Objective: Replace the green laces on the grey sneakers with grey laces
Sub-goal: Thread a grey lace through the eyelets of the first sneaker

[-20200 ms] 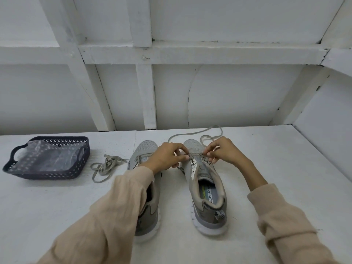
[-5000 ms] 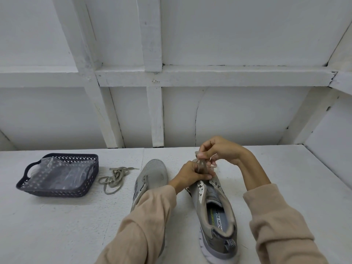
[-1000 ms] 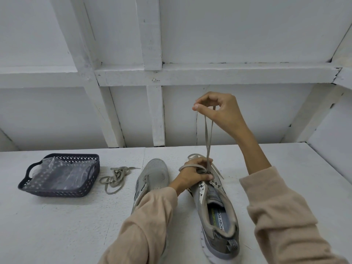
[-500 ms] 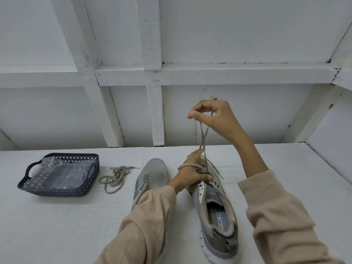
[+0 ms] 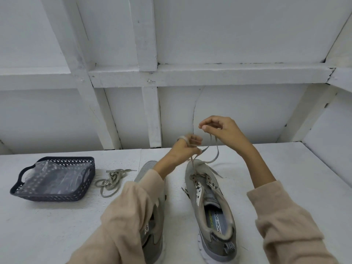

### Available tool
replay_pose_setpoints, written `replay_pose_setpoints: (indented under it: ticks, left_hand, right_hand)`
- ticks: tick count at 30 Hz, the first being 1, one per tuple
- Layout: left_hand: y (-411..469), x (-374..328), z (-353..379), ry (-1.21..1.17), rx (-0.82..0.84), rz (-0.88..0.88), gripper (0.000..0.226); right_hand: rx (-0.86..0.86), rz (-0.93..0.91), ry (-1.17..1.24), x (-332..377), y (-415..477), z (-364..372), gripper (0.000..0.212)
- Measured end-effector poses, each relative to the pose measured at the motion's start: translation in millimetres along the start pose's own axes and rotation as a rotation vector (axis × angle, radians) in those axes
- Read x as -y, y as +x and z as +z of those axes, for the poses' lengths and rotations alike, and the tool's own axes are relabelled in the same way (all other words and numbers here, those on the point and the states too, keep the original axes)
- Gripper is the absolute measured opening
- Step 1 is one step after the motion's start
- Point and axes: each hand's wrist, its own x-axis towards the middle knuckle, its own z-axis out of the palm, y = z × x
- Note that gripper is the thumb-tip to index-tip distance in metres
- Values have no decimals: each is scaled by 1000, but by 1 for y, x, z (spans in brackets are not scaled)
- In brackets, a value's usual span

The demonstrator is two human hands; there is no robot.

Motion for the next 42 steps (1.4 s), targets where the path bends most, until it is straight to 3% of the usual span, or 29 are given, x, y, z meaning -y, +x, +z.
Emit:
replay_pose_setpoints:
  ticks: [3,9,13,16,22,29,34,42]
  left_hand:
    - [0,-21,-3,-29,29,29,32]
    - [-6,-32,-5,-26,88,57,46]
    - [-15,-36,-6,-48,173,58,59]
    - [-17,-38,-4,-35,232,52,69]
    - [-17,-42,-5,-45,207,135,62]
    - [-16,-44,-17,-69,-137,248,20]
    - [-25,-62,-27,-304,-125,283,22]
    - [-44,-104,-41,-334,-243,452,30]
  right_hand:
    - [-12,23,-21,1,1,8,12]
    - [92,118,-3,12,-7,16,40]
    - [250,94,4,10,-13,12,14]
    - [274,54,77,10,-19,15,13]
    - [150,98,306,16,-19,4,20]
    - [-144,174,438,25,-20,-21,10]
    - [-179,84,484,39,-20,-39,12]
    - [-273,-41,538,61,-21,-58,14]
